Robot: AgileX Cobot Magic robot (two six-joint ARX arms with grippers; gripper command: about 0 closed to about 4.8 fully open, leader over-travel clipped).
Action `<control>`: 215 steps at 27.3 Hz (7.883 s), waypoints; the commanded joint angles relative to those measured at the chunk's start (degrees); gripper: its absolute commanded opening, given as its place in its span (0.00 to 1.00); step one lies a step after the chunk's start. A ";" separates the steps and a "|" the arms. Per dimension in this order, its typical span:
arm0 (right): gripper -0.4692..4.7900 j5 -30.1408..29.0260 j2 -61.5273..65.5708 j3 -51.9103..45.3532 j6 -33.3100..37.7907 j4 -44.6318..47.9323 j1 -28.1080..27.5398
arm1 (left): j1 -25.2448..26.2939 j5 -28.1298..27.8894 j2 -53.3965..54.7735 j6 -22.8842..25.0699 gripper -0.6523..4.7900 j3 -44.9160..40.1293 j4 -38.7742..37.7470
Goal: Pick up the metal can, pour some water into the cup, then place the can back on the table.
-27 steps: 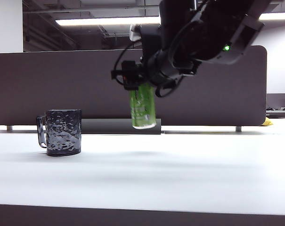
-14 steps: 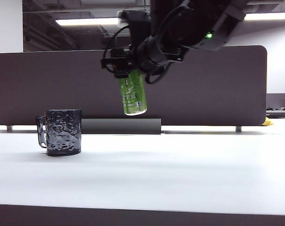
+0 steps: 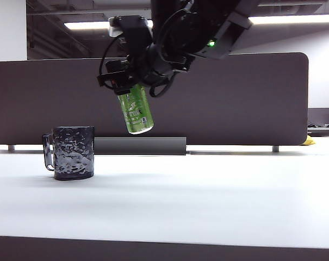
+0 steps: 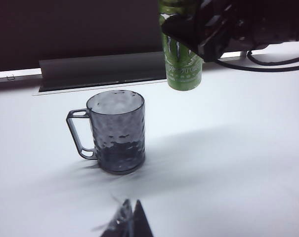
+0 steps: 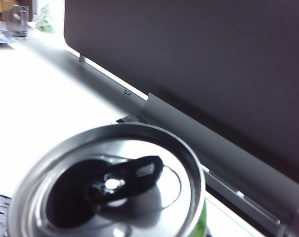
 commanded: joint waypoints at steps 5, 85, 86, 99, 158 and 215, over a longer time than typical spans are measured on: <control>0.58 -1.99 2.69 6.62 -6.10 -1.84 1.22 | 0.00 0.17 0.04 0.00 0.11 0.07 0.77; 0.58 -3.69 9.99 14.03 -46.36 -7.69 3.39 | 4.61 0.13 0.04 0.00 0.11 0.07 0.77; 0.58 -3.69 9.99 14.03 -46.40 -7.45 3.39 | 4.61 0.13 0.04 0.00 0.11 0.07 0.77; 0.58 -3.67 9.99 14.03 -50.80 -7.06 3.39 | 4.61 0.15 0.04 0.00 0.11 0.07 0.77; 0.58 -2.38 9.97 14.03 -60.67 -6.21 3.52 | 4.61 0.15 0.04 0.00 0.11 0.07 0.77; 0.59 3.91 9.86 14.03 -49.66 -2.80 4.76 | 4.61 0.15 0.04 0.00 0.11 0.07 0.77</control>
